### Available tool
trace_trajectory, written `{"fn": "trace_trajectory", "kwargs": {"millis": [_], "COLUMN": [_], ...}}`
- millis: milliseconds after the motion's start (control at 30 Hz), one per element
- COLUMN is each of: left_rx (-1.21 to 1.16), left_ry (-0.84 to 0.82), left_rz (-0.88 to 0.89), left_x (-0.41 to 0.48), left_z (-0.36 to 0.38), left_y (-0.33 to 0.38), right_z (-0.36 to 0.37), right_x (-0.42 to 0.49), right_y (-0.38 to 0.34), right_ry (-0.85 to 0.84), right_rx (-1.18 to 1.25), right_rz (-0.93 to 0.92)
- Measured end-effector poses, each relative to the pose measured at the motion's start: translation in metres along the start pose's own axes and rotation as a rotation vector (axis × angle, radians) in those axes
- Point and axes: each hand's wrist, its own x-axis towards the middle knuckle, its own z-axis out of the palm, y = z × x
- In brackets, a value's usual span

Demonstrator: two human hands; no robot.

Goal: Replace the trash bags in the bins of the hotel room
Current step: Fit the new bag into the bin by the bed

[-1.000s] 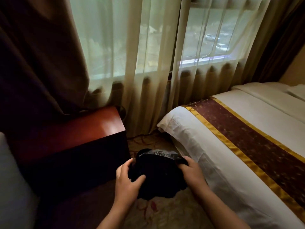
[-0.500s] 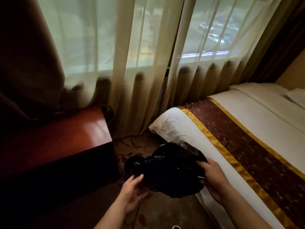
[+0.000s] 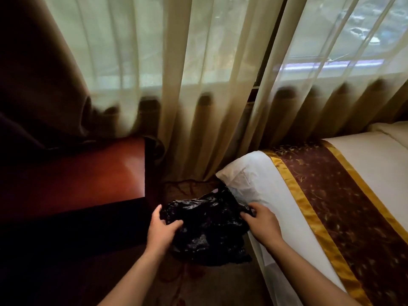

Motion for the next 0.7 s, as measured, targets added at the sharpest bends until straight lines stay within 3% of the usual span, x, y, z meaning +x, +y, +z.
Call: {"fn": "trace_trajectory", "kwargs": {"millis": [67, 133, 267, 433, 567, 700], "left_rx": [-0.132, -0.086, 0.149, 0.032, 0.194, 0.345], "left_ry": [-0.012, -0.004, -0.08, -0.247, 0.011, 0.059], "left_rz": [-0.106, -0.144, -0.03, -0.056, -0.012, -0.061], "left_x": [0.008, 0.018, 0.04, 0.066, 0.097, 0.126], "left_z": [0.0, -0.001, 0.0, 0.006, 0.022, 0.035], "left_y": [0.006, 0.002, -0.023, -0.038, -0.055, -0.082], "right_z": [0.0, 0.003, 0.015, 0.039, 0.079, 0.116], "right_x": [0.02, 0.038, 0.066, 0.092, 0.121, 0.152], "right_y": [-0.002, -0.006, -0.009, -0.008, 0.0, 0.014], "right_ry": [0.014, 0.012, -0.026, -0.022, -0.074, -0.084], "right_rx": [0.007, 0.027, 0.078, 0.105, 0.034, -0.009], "right_rz": [-0.048, -0.074, -0.098, -0.126, -0.104, -0.113]}}
